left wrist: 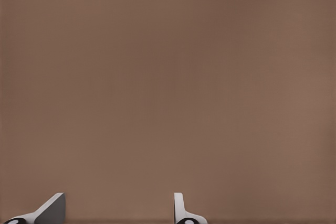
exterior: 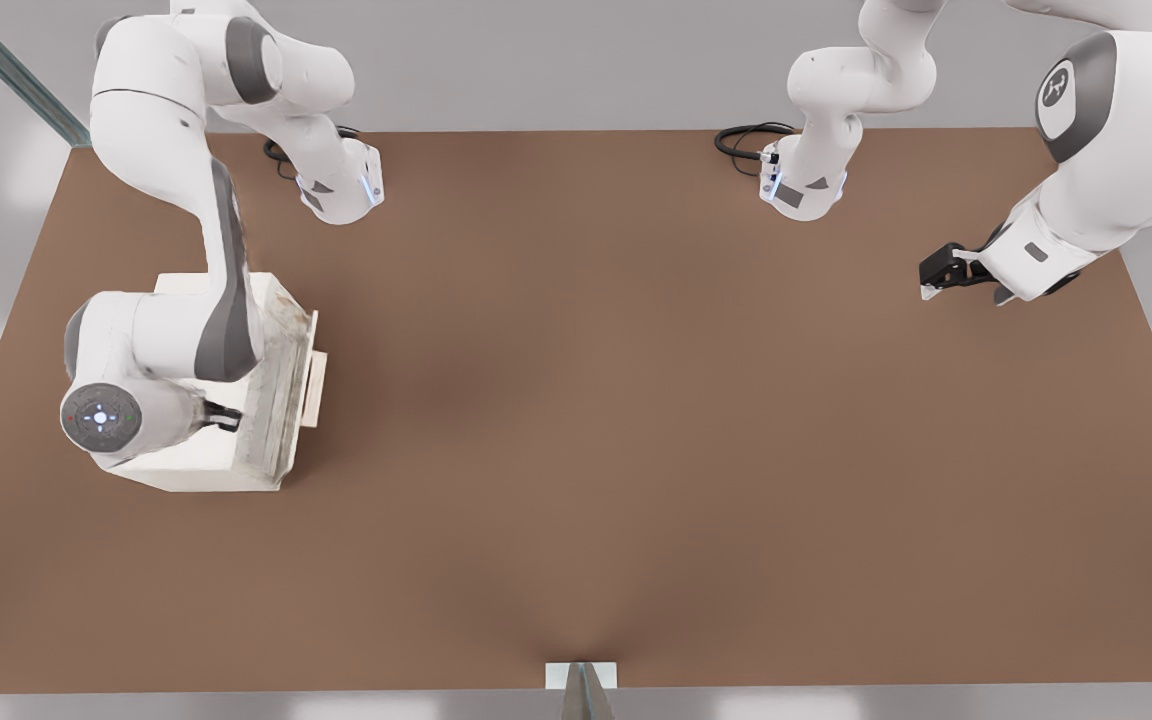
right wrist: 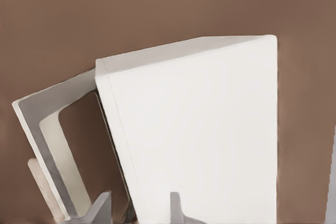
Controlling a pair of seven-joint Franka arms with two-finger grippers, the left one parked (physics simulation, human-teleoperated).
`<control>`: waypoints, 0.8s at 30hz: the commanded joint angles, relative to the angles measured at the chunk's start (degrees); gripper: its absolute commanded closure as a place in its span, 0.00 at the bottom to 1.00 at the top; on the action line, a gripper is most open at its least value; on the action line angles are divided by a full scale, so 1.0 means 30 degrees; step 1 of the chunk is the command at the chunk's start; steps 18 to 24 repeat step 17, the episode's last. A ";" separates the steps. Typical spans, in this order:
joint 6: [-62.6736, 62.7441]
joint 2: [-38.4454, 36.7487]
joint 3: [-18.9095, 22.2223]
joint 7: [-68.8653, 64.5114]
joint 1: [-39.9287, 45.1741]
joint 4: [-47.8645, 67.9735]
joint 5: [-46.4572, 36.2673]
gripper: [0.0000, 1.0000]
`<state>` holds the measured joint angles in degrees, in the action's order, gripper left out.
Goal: Keep left arm still and open the oven door with right arm
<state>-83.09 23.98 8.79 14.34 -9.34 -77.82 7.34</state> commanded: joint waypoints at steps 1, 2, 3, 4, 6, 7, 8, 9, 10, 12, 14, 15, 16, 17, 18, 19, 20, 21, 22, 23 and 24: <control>0.1826 -0.1547 0.0000 -0.6688 -0.0257 -0.0075 -0.3472 0.00; 0.2499 -0.2513 -0.0117 -0.5309 -0.0579 -0.0045 -0.3413 0.00; 0.2911 -0.3569 -0.0147 -0.5249 -0.0872 -0.0104 -0.3384 0.00; 0.2794 -0.3863 -0.0176 -0.5249 -0.1019 -0.0308 -0.3005 0.00; 0.2296 -0.4536 -0.0147 -0.5249 -0.1019 -0.1275 -0.2974 0.00; 0.2149 -0.4800 -0.0147 -0.5249 -0.1019 -0.1627 -0.2944 0.00; 0.2149 -0.4946 -0.0147 -0.5249 -0.1019 -0.1686 -0.2944 0.00; 0.2178 -0.4976 -0.0147 -0.5249 -0.1019 -0.1686 -0.2944 0.00; 0.2208 -0.4977 -0.0146 -0.5249 -0.1019 -0.1657 -0.2915 0.00; 0.2208 -0.4976 -0.0117 -0.5249 -0.1019 -0.1686 -0.2915 0.00; 0.2208 -0.4976 -0.0118 -0.5249 -0.1019 -0.1686 -0.2915 0.00; 0.2208 -0.4976 -0.0117 -0.5249 -0.1019 -0.1686 -0.2915 0.00; 0.2208 -0.4976 -0.0117 -0.5249 -0.1019 -0.1686 -0.2915 0.00; 0.2208 -0.4976 -0.0117 -0.5249 -0.1019 -0.1657 -0.2915 0.00; 0.2208 -0.4976 -0.0117 -0.5249 -0.1019 -0.1657 -0.2915 0.00; 0.2208 -0.4976 -0.0117 -0.5249 -0.1019 -0.1657 -0.2915 0.00; 0.2208 -0.4976 -0.0117 -0.5249 -0.1019 -0.1657 -0.2915 0.00; 0.2208 -0.4976 -0.0117 -0.5249 -0.1019 -0.1657 -0.2915 0.00; 0.2208 -0.4976 -0.0117 -0.5249 -0.1019 -0.1657 -0.2915 0.00; 0.2208 -0.4976 -0.0117 -0.5249 -0.1019 -0.1657 -0.2915 0.00; 0.2208 -0.4976 -0.0117 -0.5249 -0.1019 -0.1657 -0.2915 0.00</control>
